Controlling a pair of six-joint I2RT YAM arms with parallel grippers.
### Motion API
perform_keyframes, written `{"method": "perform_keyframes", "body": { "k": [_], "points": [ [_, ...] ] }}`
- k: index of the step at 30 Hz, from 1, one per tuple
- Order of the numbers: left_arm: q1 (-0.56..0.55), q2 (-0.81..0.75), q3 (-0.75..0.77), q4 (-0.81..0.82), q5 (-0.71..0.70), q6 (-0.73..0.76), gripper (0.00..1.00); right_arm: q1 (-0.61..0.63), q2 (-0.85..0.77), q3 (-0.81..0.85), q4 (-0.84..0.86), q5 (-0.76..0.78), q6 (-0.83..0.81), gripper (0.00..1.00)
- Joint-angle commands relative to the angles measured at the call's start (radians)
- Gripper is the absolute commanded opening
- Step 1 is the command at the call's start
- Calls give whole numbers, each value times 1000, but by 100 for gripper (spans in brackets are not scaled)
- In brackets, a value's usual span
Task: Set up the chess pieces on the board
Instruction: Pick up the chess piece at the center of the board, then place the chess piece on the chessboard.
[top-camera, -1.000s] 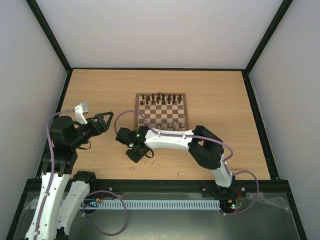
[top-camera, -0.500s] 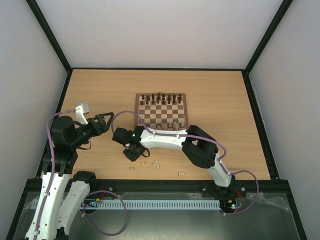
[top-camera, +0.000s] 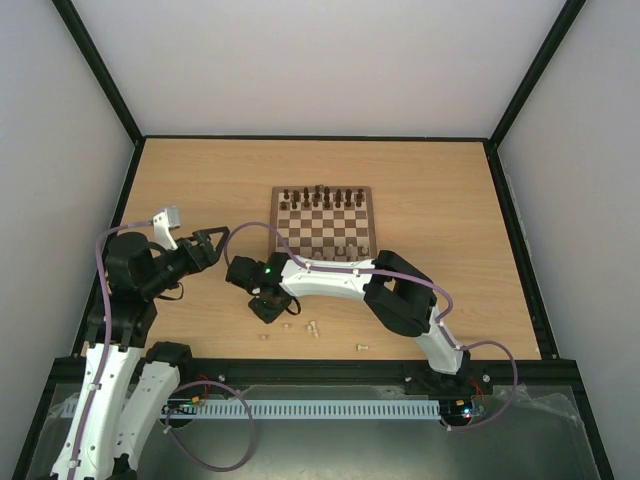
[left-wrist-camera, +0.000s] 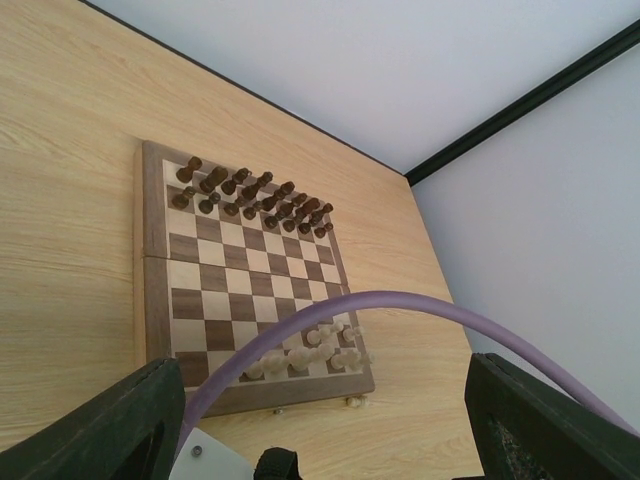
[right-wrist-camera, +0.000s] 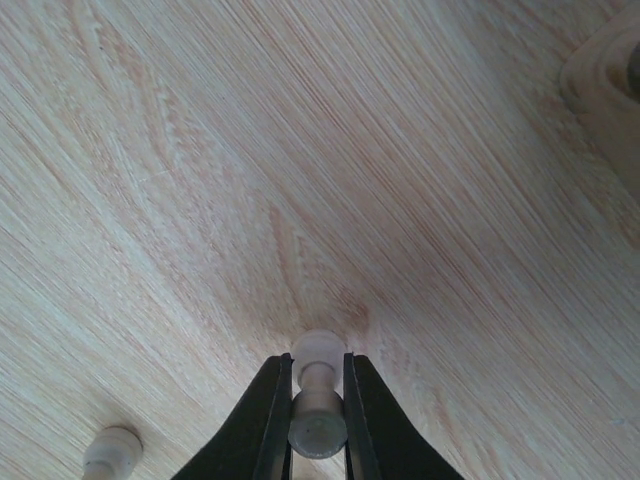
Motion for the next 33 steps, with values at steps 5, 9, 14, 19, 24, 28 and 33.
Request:
{"method": "perform_keyframes", "body": {
  "k": [5, 9, 14, 19, 24, 28, 33],
  "points": [
    [6, -5, -15, 16, 21, -6, 80, -30, -59, -9, -72, 62, -3, 9],
    [6, -2, -15, 19, 20, -7, 80, -100, -82, 23, -83, 93, -19, 9],
    [6, 4, -14, 27, 21, -9, 80, -163, -68, 91, -94, 106, -45, 9],
    [6, 9, -15, 32, 20, -9, 80, -199, -31, 156, -101, 114, -60, 10],
    [6, 12, -17, 34, 19, -10, 80, -210, 9, 208, -114, 115, -75, 10],
    [6, 14, -20, 36, 20, -7, 80, -215, 36, 220, -119, 114, -83, 11],
    [6, 12, -23, 37, 20, -8, 80, -225, 60, 219, -123, 119, -84, 11]
  ]
}}
